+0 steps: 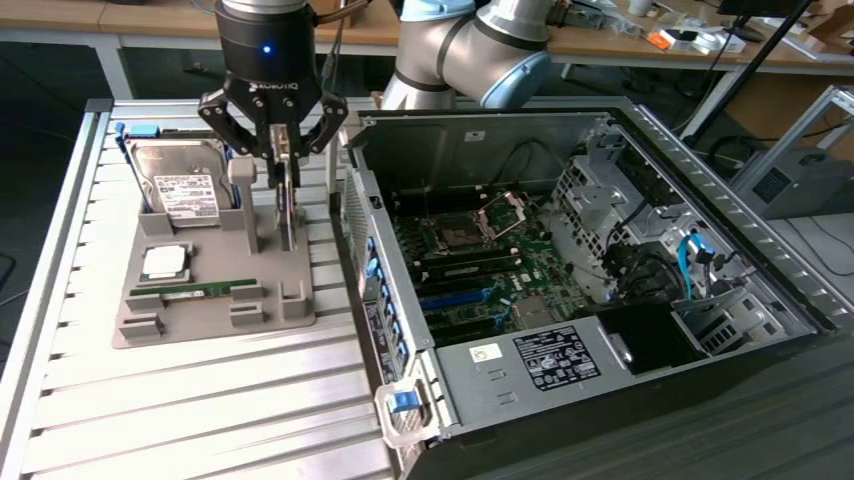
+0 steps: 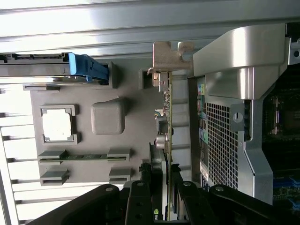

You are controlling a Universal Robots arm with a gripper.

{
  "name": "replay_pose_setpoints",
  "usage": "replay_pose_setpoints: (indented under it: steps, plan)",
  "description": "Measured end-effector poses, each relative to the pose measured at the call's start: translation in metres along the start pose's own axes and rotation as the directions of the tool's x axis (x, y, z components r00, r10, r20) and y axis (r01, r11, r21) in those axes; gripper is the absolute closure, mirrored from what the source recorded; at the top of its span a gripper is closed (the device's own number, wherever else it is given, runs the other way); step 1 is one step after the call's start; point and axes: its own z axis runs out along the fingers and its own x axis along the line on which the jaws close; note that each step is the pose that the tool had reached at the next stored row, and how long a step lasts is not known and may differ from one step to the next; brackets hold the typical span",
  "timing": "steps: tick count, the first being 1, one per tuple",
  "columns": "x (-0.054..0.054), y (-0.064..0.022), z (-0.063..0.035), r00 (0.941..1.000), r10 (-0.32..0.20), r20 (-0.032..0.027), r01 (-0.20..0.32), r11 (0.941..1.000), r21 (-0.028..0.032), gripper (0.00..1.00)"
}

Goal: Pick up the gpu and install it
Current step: 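Pick up the gpu and move the gpu toward the slot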

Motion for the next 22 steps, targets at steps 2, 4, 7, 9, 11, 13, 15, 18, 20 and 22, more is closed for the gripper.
replay_pose_setpoints:
  steps: [2,4,7,9,11,13,15,18,20,22]
  plan:
    - [-0.0001,0.0000,-0.0005,1.0000,0.000,0.0001,0.000,1.0000,0.0000,0.73]
    - [-0.0001,-0.0001,-0.0011,1.0000,0.000,0.0000,0.000,1.0000,0.0000,0.73]
    - [-0.0001,-0.0002,-0.0021,1.0000,0.000,0.0000,0.000,1.0000,0.0000,0.73]
    - [-0.0001,-0.0002,-0.0026,1.0000,0.000,0.0000,0.000,1.0000,0.0000,0.73]
    - [-0.0001,-0.0002,-0.0031,1.0000,0.000,0.0001,0.000,1.0000,0.0000,0.73]
    - [-0.0001,-0.0003,-0.0036,1.0000,0.000,0.0000,0.000,1.0000,0.0000,0.73]
    - [-0.0001,-0.0003,-0.0041,1.0000,0.000,0.0000,0.000,1.0000,0.0000,0.73]
    - [-0.0002,-0.0004,-0.0051,1.0000,0.000,0.0001,0.000,1.0000,-0.0001,0.73]
    - [-0.0002,-0.0005,-0.0060,1.0000,0.000,0.0000,0.000,1.0000,0.0000,0.73]
    - [-0.0003,-0.0005,-0.0070,1.0000,0.000,0.0001,0.000,1.0000,-0.0001,0.73]
